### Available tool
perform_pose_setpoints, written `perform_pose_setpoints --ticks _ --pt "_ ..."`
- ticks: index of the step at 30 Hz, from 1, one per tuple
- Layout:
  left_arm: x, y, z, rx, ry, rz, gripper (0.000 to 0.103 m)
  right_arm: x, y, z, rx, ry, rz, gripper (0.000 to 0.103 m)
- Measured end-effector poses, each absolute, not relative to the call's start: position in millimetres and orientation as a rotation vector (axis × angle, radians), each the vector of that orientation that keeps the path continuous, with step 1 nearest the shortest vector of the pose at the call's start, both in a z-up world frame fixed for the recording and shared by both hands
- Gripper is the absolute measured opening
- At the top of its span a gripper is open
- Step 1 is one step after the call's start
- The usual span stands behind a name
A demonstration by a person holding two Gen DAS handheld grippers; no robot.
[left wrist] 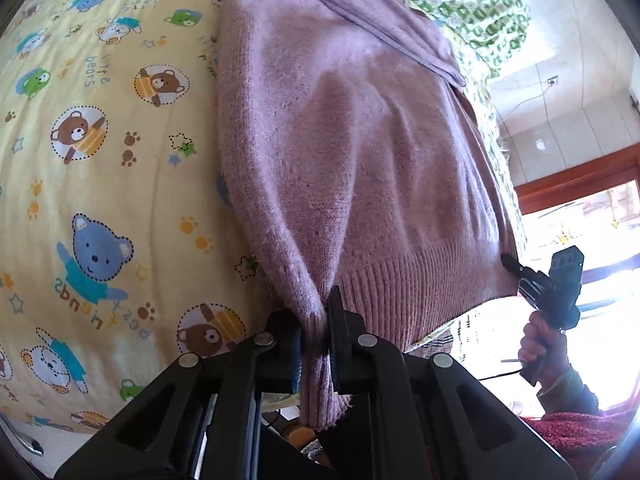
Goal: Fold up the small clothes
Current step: 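Grasp the ribbed hem with both grippers and fold it up toward the collar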
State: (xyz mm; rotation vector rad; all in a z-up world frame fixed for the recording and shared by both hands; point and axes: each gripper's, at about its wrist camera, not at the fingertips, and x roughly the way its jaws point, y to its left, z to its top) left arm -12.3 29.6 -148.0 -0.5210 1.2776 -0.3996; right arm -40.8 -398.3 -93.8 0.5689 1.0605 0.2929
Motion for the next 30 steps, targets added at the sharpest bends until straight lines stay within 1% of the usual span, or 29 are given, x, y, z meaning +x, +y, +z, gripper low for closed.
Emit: perform_pose_setpoints --ticks 1,4,5,6,8,9,10,11,12,13,14,16,21,25,30 --pt "-11.3 30.1 -149.4 -0.527 1.282 -0.399 0.011 -39.6 -397.0 -93.5 0.563 1.065 0.297 0.008" --pt "-11.9 39.1 -157.2 -0.6 1.318 -0.389 0.02 -35.9 -397.2 -96.0 0.566 1.082 0.302 0.01" --pt "-10.8 40.5 -158.3 -0.639 1.323 -0.393 0.027 -34.6 -398.7 -97.2 0.58 1.091 0.303 0.011" --pt "-10.0 43.8 -160.2 -0.686 1.329 -0.404 0.037 -33.5 -399.9 -98.1 0.601 1.098 0.306 0.012" --pt "-7.8 42.9 -161.0 -0.74 1.324 -0.415 0.046 -31.6 -401.6 -98.3 0.621 1.11 0.308 0.015" --pt "-6.3 39.9 -161.0 -0.738 1.322 -0.408 0.046 -29.9 -401.9 -98.2 0.622 1.115 0.309 0.015" --pt "-5.5 36.3 -159.8 -0.715 1.321 -0.406 0.046 -28.3 -401.8 -98.5 0.622 1.121 0.31 0.015" --pt "-5.2 30.8 -156.6 -0.67 1.317 -0.411 0.042 -27.3 -401.5 -99.5 0.623 1.127 0.311 0.015" --pt "-5.1 26.0 -153.6 -0.618 1.314 -0.413 0.035 -25.9 -401.6 -100.4 0.624 1.133 0.316 0.015" --pt "-5.9 22.8 -151.5 -0.572 1.312 -0.416 0.026 -25.4 -401.3 -100.3 0.615 1.136 0.322 0.015" --pt "-6.8 19.7 -150.0 -0.534 1.314 -0.424 0.009 -25.3 -401.0 -98.9 0.596 1.139 0.334 0.014" --pt "-11.4 19.0 -147.4 -0.508 1.31 -0.453 0.009 -26.5 -403.6 -97.1 0.587 1.149 0.353 0.011" --pt "-10.2 24.6 -129.2 -0.537 1.262 -0.483 0.008 -27.1 -408.6 -86.6 0.63 1.143 0.41 0.009" --pt "4.3 31.0 -96.9 -0.534 1.183 -0.504 0.008 -15.0 -406.0 -58.2 0.713 1.039 0.488 0.009" --pt "44.2 43.4 -48.2 -0.544 1.046 -0.498 0.007 21.3 -397.6 -9.5 0.716 0.889 0.549 0.009"
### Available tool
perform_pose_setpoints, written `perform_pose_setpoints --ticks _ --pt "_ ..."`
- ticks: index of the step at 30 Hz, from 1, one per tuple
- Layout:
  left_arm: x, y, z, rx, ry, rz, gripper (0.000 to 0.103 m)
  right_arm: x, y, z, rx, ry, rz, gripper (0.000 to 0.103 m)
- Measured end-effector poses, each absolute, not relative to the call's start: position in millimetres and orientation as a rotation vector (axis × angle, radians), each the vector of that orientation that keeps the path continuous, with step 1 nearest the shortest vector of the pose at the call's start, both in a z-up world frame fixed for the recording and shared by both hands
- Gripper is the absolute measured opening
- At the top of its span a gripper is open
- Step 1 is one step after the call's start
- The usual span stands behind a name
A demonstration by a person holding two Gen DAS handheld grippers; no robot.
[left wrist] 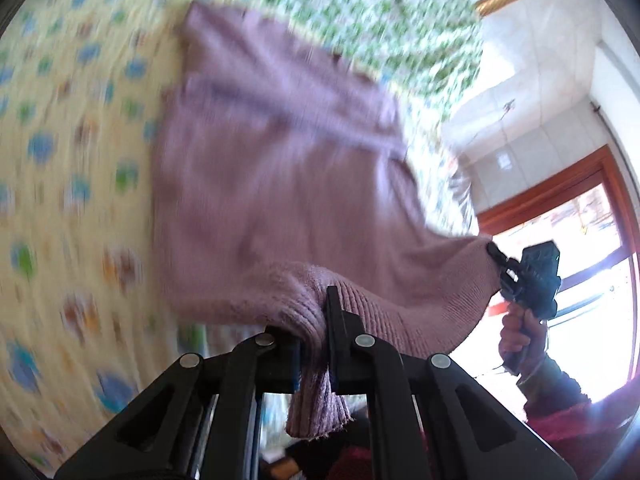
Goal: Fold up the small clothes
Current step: 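Grasp the ribbed hem with both grippers and fold it up toward the collar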
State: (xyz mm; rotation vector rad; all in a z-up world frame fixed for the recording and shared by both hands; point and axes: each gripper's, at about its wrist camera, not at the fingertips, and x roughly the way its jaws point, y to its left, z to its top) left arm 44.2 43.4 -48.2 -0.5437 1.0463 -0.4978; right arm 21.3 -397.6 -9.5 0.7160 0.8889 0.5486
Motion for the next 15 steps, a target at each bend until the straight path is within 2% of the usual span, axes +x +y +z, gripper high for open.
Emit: perform_pose_setpoints --ticks 6,15 --pt "108.3 66.9 -1.5 -0.556 0.899 -0.479 0.007 80.8 -393.7 29.9 0.68 0.767 0.544 0.009" --pt "207.5 67.3 7.5 -0.542 0.847 -0.434 0.007 174.6 -398.6 37.0 0.675 0.7 0.48 0.009"
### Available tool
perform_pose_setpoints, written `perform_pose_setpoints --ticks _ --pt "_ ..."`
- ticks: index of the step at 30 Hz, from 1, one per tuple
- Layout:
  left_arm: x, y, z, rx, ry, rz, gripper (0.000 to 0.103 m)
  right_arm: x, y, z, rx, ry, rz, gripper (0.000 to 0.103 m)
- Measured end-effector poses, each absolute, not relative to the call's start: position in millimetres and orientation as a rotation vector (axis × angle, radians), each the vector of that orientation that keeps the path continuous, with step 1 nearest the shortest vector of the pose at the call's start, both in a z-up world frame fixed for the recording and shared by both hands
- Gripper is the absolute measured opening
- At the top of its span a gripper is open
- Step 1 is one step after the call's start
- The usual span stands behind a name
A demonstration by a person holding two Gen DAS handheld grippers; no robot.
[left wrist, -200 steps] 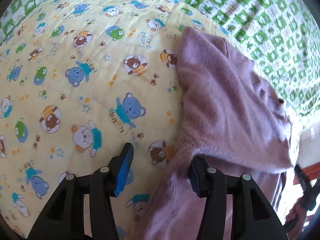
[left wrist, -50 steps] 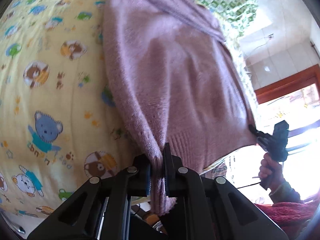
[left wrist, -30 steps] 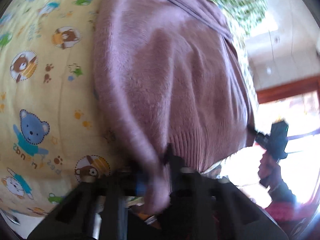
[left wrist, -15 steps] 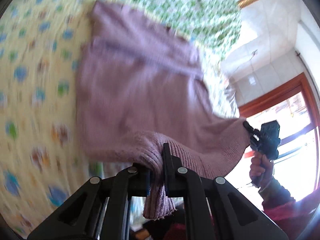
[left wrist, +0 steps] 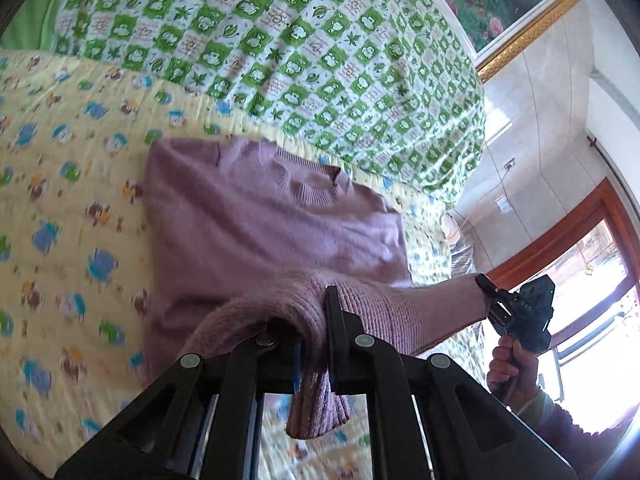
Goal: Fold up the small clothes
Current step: 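Grasp the ribbed hem with both grippers and fold it up toward the collar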
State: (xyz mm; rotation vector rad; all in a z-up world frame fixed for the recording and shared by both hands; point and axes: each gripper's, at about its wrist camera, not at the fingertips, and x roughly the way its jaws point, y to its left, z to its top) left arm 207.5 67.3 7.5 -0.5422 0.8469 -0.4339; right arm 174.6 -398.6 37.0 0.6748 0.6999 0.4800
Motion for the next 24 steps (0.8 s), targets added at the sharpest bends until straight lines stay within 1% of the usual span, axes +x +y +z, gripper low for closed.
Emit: perform_pose_setpoints --ticks 9,14,20,24 --pt "312.3 74.5 -12.6 -0.579 0.852 -0.346 0.007 282.0 -387.6 22.9 0.646 0.729 0.412 0.009" --pt "353.7 76.3 -21.3 -0.576 0.857 -0.311 0.007 327.9 -384.1 4.9 0.647 0.757 0.387 0.009" --pt "402.2 79.4 -54.5 -0.585 0.918 -0.242 0.007 372.4 -383.7 -21.5 0.639 0.81 0.344 0.009" --pt "419.3 78.7 -74.1 -0.578 0.943 -0.219 0.007 391.4 -382.1 -41.0 0.627 0.853 0.316 0.009"
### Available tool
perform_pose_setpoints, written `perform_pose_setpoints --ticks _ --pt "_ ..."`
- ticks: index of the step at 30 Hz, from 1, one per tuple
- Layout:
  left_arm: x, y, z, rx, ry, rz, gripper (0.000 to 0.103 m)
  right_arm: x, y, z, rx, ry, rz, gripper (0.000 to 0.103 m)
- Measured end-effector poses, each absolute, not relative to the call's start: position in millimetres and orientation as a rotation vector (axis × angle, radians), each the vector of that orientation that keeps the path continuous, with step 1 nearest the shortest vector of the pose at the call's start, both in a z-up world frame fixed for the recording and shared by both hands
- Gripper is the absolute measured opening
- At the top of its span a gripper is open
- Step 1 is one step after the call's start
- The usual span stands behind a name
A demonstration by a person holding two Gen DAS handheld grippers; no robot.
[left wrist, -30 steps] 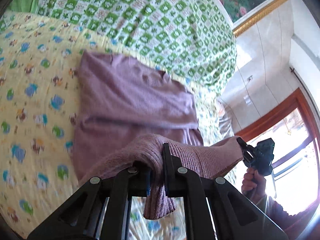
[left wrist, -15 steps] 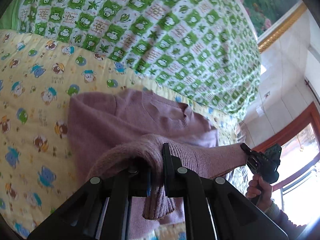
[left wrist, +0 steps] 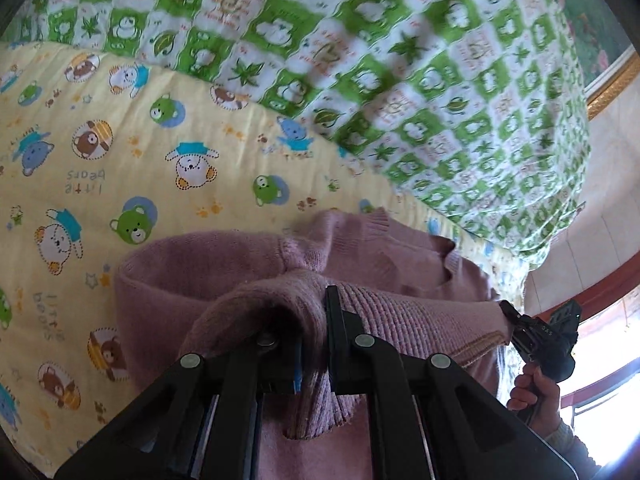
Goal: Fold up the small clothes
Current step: 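Grasp the ribbed hem with both grippers and fold it up toward the collar, then open both grippers to release the hem on the collar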
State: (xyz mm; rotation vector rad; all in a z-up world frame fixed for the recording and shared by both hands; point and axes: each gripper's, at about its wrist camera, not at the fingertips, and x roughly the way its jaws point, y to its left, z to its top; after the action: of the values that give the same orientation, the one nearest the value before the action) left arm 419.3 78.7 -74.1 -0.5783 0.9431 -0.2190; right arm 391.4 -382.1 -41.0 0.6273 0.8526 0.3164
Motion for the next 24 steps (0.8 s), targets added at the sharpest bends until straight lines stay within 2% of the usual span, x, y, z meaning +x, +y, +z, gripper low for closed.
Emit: perform_pose_setpoints --ticks 5,8,10,11,12,14,15,21,24 --pt "431.9 79.3 -89.4 -0.593 0.975 -0.206 0.011 404.5 -381.2 -56.4 0.614 0.887 0.296 0.01" --pt "431.7 81.1 -86.0 -0.617 0.983 -0.213 0.013 409.5 -382.8 -59.5 0.639 0.895 0.297 0.014" --pt "427.7 79.6 -77.3 -0.589 0.979 -0.206 0.019 409.5 -384.5 -57.0 0.647 0.893 0.3 0.018" --pt "424.4 79.6 -71.7 -0.575 0.974 -0.204 0.027 408.0 -385.3 -54.4 0.646 0.888 0.3 0.022" --pt "418.3 80.7 -63.8 -0.564 0.961 -0.203 0.039 405.5 -386.6 -50.9 0.645 0.878 0.297 0.031" --pt "408.6 83.6 -53.1 -0.56 0.946 -0.19 0.056 398.3 -390.2 -42.0 0.639 0.841 0.274 0.054" --pt "399.7 86.5 -45.4 -0.553 0.929 -0.155 0.061 394.1 -393.9 -35.6 0.638 0.818 0.257 0.056" --pt "337.3 67.6 -19.6 -0.526 0.861 -0.206 0.065 360.4 -395.1 -0.3 0.584 0.743 0.298 0.056" --pt "315.9 28.5 -37.7 -0.512 0.931 -0.358 0.067 330.6 -372.5 9.4 0.505 0.723 0.401 0.056"
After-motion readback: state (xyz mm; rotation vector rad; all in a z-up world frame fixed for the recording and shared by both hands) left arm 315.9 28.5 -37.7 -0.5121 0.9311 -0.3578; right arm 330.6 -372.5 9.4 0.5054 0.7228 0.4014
